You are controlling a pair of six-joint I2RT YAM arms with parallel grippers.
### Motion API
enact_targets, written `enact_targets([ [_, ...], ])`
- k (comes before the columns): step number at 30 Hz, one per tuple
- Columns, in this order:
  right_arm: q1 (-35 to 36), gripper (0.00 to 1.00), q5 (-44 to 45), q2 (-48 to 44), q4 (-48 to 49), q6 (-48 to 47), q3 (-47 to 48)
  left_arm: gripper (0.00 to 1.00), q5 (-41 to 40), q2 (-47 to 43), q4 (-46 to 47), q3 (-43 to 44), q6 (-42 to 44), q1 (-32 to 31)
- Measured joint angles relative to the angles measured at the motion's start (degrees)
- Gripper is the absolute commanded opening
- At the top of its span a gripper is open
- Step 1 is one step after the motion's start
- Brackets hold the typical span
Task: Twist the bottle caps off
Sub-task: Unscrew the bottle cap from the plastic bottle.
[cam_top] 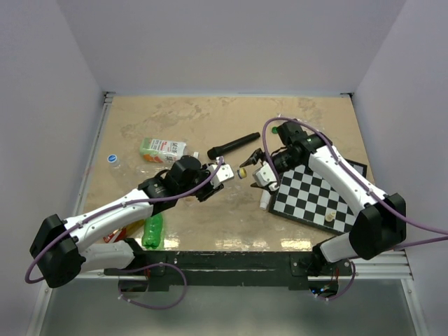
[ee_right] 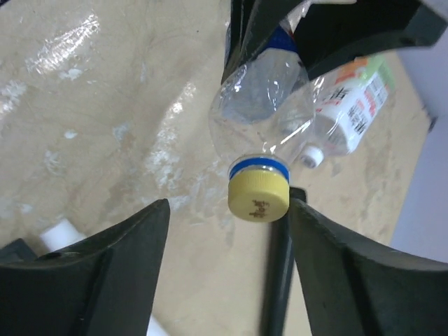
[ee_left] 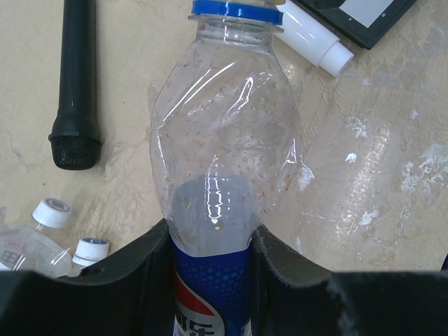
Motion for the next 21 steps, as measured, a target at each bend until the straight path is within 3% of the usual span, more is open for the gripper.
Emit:
enact_targets([
  [4, -0.37, 0.80, 0.96, -0.13, 1.88, 10.80, 0.00, 0.00, -0.02, 0.00, 0.00, 0.00, 0.00, 0.00],
  [15, -1.16, 0.75, -0.07, -1.22, 10.93, 55.87, 2.40, 0.00, 0.02, 0.00, 0.00, 0.00, 0.00, 0.00],
  [21, -1.14, 0.68, -2.23, 2.27, 12.90, 68.94, 2.60, 0.00, -0.02, 0.00, 0.00, 0.00, 0.00, 0.00],
])
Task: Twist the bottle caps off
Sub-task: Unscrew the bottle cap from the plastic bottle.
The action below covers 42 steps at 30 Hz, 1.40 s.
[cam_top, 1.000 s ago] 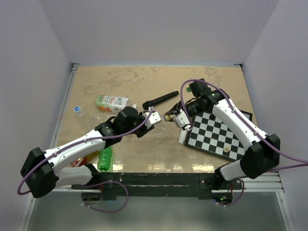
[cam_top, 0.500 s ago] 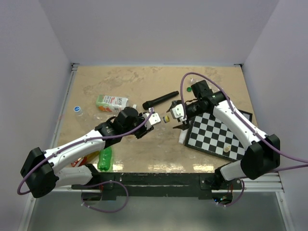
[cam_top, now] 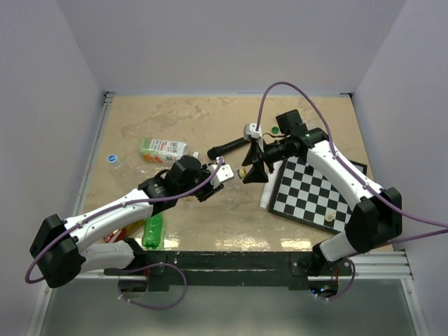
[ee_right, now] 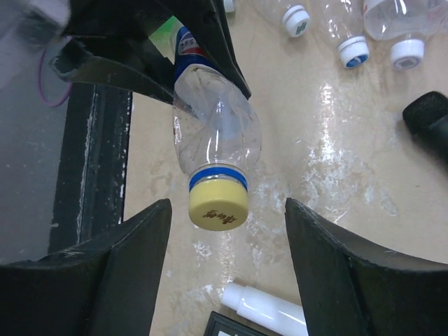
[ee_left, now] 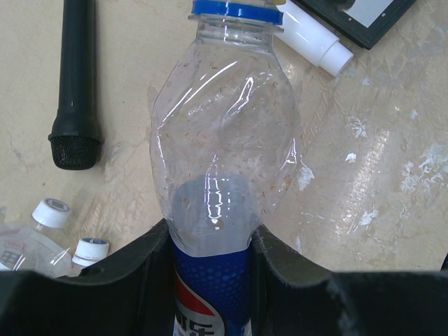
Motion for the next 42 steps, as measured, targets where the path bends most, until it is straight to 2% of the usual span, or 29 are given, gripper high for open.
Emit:
enact_targets([
  [5, 0.00, 0.60, -0.15, 2.12, 0.00, 3.17, 0.11, 0.00, 0.02, 0.00, 0.00, 0.00, -0.02, 0.00],
  [12, 0.00, 0.57, -1.60, 2.08, -0.04, 3.72, 0.31, 0.00, 0.02, 0.00, 0.00, 0.00, 0.00, 0.00],
  [20, 0.00, 0.24, -2.64, 2.08, -1.20, 2.10, 1.36, 0.00, 0.02, 0.00, 0.00, 0.00, 0.00, 0.00],
  [24, -0.02, 0.16, -2.91, 2.10, -4.04, -1.86, 2.19, 0.00, 0.26, 0.00, 0.17, 0.00, 0.00, -0.02],
  [28, -0.02, 0.09, -2.54, 2.84, -9.18, -9.77, 4.83, 0.00, 0.72, 0.00, 0.87, 0.00, -0.02, -0.02],
  [30, 0.00, 0.09, -2.25, 3.78, -12.13, -15.02, 6.34, 0.00, 0.81, 0.00, 1.01, 0.00, -0.02, -0.02],
  [33, 0.26, 0.11, -1.81, 3.96, -15.13, -26.91, 6.45, 0.00, 0.83, 0.00, 0.35, 0.00, 0.02, -0.04],
  [36, 0.52, 0.10, -1.09, 0.76, -15.69, -42.97, 2.45, 0.00, 1.40, 0.04, -0.24, 0.00, 0.37, -0.15],
  [39, 0.50, 0.03, 2.27, -2.21, -17.20, -57.13, 0.26, 0.00, 1.64, 0.09, -1.03, 0.00, 0.55, -0.37],
  [42, 0.33, 0.00, 5.64, -3.43, -17.42, -64.52, -1.42, 0.00, 1.25, 0.09, -0.63, 0.00, 0.48, 0.00],
])
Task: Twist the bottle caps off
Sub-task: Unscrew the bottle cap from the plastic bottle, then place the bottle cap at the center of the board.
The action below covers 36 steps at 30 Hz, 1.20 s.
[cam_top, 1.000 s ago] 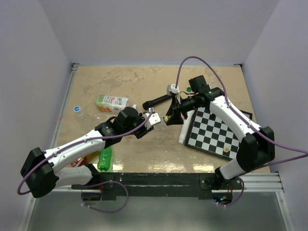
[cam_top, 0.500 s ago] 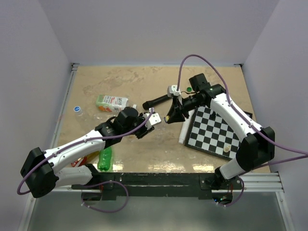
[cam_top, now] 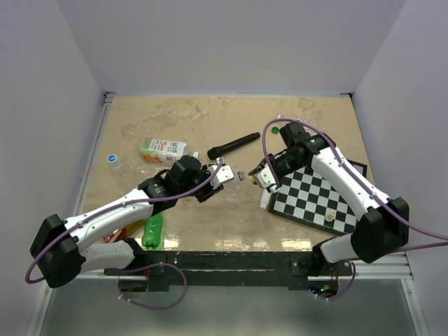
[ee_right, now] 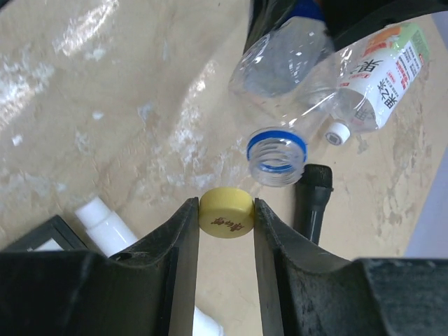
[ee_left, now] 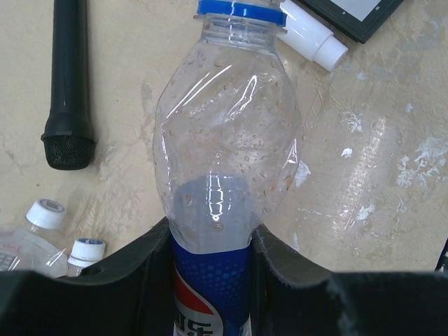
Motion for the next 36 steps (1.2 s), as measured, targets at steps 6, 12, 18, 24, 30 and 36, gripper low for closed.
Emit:
enact_targets([
  [6, -0.31, 0.00, 1.62, -0.39, 5.29, -4.59, -2.29, 0.00, -0.31, 0.00, -0.02, 0.00, 0.00, 0.11],
  [12, -5.84, 0.13, 3.54, -0.50, 26.62, 26.38, -3.26, 0.00, -0.90, -0.13, -0.02, 0.00, 0.00, 0.11],
  [18, -8.48, 0.17, 20.37, 9.46, 40.00, 57.81, 2.27, 0.00, -1.05, -0.63, -0.04, 0.00, 0.00, 0.11],
  [24, -9.35, 0.21, 33.62, 27.67, 44.57, 72.04, 7.72, 0.00, -1.31, -1.55, -0.02, 0.00, 0.00, 0.11],
  [30, -9.97, 0.27, 41.97, 35.01, 44.41, 76.78, 8.83, 0.00, -1.36, -1.86, 0.00, 0.00, 0.00, 0.11],
  [36, -10.12, 0.36, 45.31, 35.30, 45.62, 78.25, 10.34, 0.00, -1.33, -1.86, 0.00, 0.00, 0.00, 0.11],
])
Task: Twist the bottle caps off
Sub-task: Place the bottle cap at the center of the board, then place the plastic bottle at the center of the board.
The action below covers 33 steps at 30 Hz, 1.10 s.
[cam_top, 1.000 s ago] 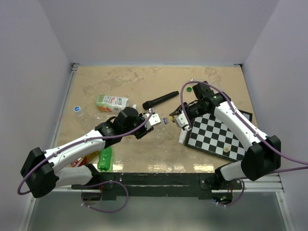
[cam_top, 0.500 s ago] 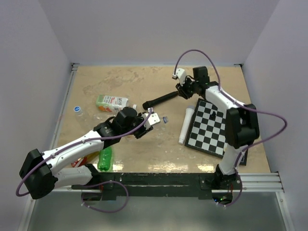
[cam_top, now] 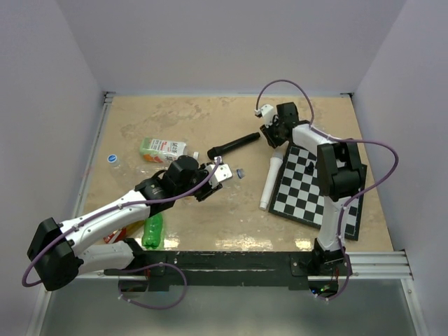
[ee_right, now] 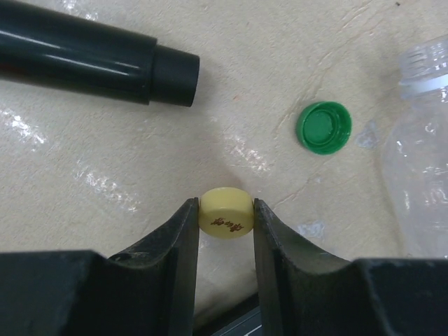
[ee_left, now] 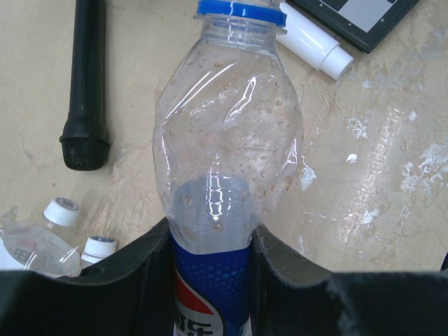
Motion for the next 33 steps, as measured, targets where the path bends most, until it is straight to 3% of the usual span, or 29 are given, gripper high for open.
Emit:
enact_targets([
  [4, 0.00, 0.52, 0.48, 0.35, 0.07, 0.59, 1.75, 0.00, -0.02, 0.00, 0.00, 0.00, 0.00, 0.00],
  [12, 0.00, 0.58, -0.46, -0.70, -1.14, 0.33, 2.82, 0.00, -0.02, 0.00, 0.00, 0.00, 0.00, 0.00],
  [16, -0.04, 0.58, -6.10, -7.13, -3.48, -2.99, 1.46, 0.00, -0.04, 0.00, 0.00, 0.00, -0.02, 0.00],
  [18, -0.04, 0.69, -10.95, -12.61, -4.55, -6.10, -0.09, 0.00, 0.00, -0.09, 0.09, 0.00, -0.04, 0.00],
  [19, -0.07, 0.98, -14.62, -16.13, -4.48, -8.22, -1.36, 0.00, 0.04, -0.22, 0.15, 0.00, -0.04, 0.00],
  [23, -0.17, 0.98, -34.91, -28.94, -6.45, -18.08, -5.16, 0.00, 0.96, -1.99, 1.97, -0.57, -0.55, 0.22],
  [25, 0.57, 0.98, -46.12, -31.32, -14.34, -30.93, -4.63, 0.00, 1.77, -3.06, 2.69, -0.98, -0.87, 0.28],
  [29, 5.46, 0.98, -55.65, -26.14, -31.80, -51.15, -1.70, 0.00, 3.19, -3.56, 4.26, -1.31, -1.29, 0.68],
  [33, 10.36, 0.98, -57.68, -21.73, -40.96, -61.24, -3.76, 0.00, 4.02, -3.56, 5.09, -1.86, -2.08, 1.46],
])
